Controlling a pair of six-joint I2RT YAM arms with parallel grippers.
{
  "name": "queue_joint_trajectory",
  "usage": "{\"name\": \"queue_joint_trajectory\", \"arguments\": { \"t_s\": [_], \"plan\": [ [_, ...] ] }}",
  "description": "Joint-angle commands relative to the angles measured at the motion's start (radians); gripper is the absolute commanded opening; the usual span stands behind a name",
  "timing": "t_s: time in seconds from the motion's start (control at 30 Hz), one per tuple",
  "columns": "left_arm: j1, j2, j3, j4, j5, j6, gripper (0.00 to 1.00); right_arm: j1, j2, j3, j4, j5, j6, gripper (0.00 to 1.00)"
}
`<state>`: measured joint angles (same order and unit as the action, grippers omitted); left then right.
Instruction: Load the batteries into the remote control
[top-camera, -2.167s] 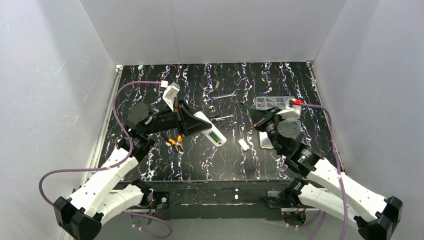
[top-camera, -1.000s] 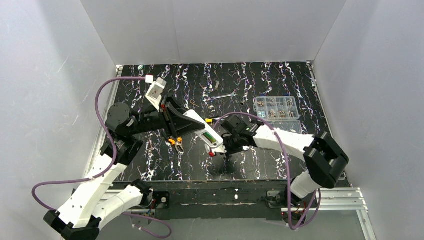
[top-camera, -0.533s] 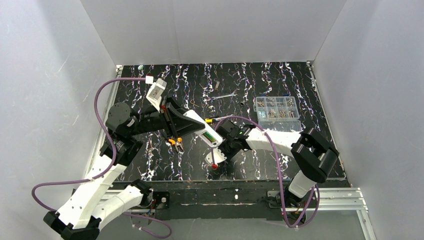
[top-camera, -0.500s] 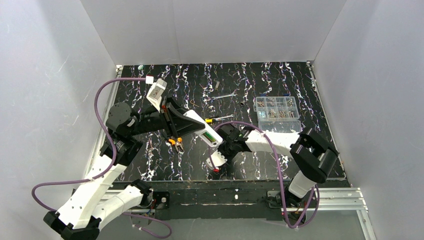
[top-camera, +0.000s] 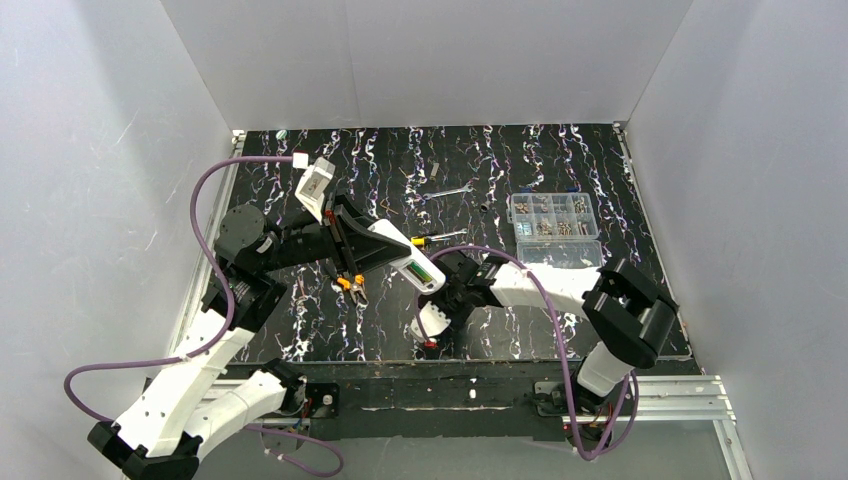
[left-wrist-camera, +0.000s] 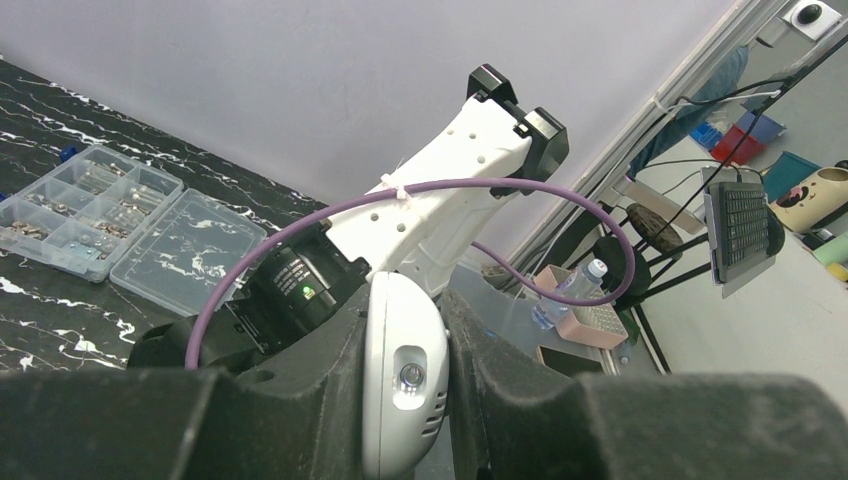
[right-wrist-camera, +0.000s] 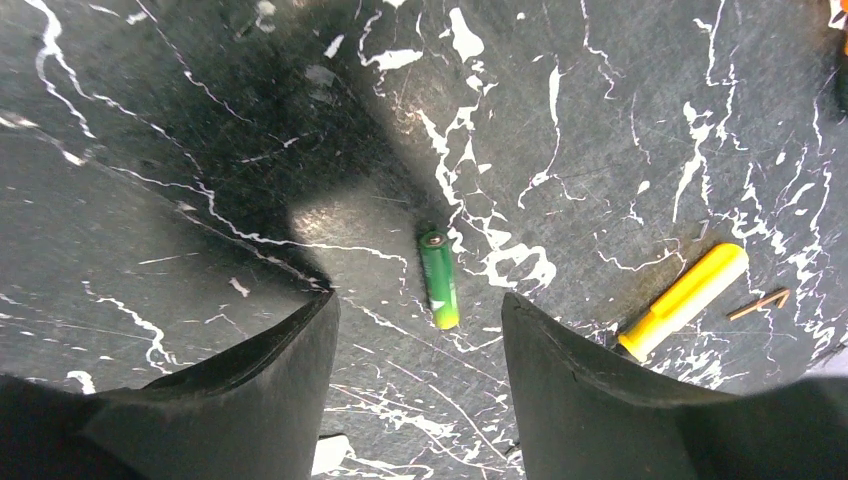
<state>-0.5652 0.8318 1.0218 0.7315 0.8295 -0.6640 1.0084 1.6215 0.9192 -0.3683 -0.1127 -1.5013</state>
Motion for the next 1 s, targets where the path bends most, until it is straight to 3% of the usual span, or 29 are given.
{"name": "queue_joint_trajectory", "arguments": {
  "t_s": [0.0,0.17,0.33,0.43,0.53,0.77,0.87,0.97],
  "plan": [
    [-0.002,-0.032,0.008,0.098,0.014,0.016,0.0,-0.001,-0.084,-0.016,0.013,-0.085,0.084,0.68],
    [-0.002,-0.036,0.006,0.104,0.008,0.014,0.0,-0.028,-0.179,-0.05,0.137,-0.215,0.26,0.67],
    [-0.002,-0.033,0.006,0.112,0.011,0.008,0.0,-0.062,-0.25,-0.099,0.338,-0.373,0.568,0.64],
    [-0.002,-0.037,0.002,0.11,0.007,0.008,0.0,-0.067,-0.252,-0.136,0.506,-0.312,0.804,0.63],
    [-0.002,-0.046,-0.01,0.113,-0.014,0.005,0.0,-0.067,-0.217,-0.103,0.587,-0.124,1.131,0.63],
    [-0.002,-0.071,-0.026,0.114,-0.044,0.005,0.0,-0.067,-0.166,0.034,0.415,0.185,1.644,0.56],
    [-0.002,-0.074,-0.025,0.108,-0.042,0.005,0.0,-0.067,-0.139,0.145,0.212,0.29,1.862,0.53],
    [-0.002,-0.075,-0.033,0.108,-0.052,0.009,0.0,-0.067,-0.094,0.262,0.013,0.347,2.095,0.59]
  ]
}}
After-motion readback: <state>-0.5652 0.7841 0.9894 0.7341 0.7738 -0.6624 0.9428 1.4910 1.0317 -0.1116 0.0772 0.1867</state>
